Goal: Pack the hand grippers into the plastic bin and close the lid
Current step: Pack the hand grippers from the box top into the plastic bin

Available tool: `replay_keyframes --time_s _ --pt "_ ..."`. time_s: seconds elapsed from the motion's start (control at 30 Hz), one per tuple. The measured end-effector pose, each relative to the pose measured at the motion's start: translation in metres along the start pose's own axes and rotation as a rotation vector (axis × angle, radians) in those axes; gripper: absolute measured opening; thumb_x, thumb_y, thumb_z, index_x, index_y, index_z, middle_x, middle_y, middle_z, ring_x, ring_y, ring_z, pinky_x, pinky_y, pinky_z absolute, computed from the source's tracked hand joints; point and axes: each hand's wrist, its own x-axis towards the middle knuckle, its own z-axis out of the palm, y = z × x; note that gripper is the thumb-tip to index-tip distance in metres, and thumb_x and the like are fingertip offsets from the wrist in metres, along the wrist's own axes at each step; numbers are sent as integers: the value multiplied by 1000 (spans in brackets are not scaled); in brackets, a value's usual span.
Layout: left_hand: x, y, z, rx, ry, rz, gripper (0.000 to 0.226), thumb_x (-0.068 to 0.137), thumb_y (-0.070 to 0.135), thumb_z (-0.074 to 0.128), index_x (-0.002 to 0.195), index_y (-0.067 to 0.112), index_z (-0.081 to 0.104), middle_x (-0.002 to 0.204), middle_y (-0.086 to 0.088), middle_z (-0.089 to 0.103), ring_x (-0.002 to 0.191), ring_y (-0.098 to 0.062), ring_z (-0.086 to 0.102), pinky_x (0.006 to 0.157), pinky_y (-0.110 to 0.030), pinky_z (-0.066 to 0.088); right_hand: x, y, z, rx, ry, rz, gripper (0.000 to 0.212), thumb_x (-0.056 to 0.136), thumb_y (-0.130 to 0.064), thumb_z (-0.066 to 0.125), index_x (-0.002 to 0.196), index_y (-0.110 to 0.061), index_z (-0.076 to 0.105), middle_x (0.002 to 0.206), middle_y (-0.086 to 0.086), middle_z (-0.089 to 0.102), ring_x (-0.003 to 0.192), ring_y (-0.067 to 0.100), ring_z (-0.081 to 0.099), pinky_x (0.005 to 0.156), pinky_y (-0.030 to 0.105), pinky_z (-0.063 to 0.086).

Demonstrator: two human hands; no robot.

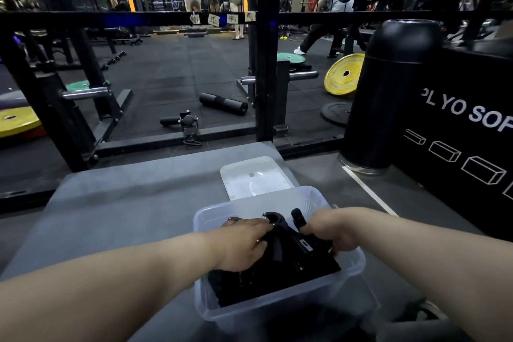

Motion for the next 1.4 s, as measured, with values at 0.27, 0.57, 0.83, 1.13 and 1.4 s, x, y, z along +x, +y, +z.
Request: replay_keyframes --time_s 0.27,0.57,0.83,1.13,1.4 --pt "0 -5 4 -34 -9 -11 57 101 40 32 155 35 17 163 14 17 148 -19 22 121 -41 16 5 1 0 -25 -10 17 8 97 -12 55 95 -7 61 81 8 69 70 22 67 65 34 54" --pt "2 -7 6 -31 -9 3 57 100 40 32 155 33 17 163 13 18 148 -20 22 121 -42 18 3 -8 -14 21 53 -51 23 99 -15 51 112 2 59 91 17 67 77 31 64 68 41 52" --pt "1 -7 6 -38 -9 -7 57 101 40 32 155 33 18 163 13 17 149 -19 22 121 -42 19 7 0 3 -246 120 -17 17 93 -12 50 105 -4 58 106 14 64 95 31 65 77 43 58" --pt "-1 -5 6 -38 -3 -9 56 102 38 32 156 32 19 163 13 17 149 -18 21 120 -43 18 11 7 6 -427 62 42 29 93 -16 39 109 -6 61 108 12 69 96 27 69 89 44 56" --pt "-2 -4 5 -38 -5 -16 56 102 38 32 156 32 18 163 13 17 149 -17 21 121 -42 17 14 3 11 -610 133 4 32 97 -17 36 119 -3 55 120 19 58 99 38 65 88 43 56"
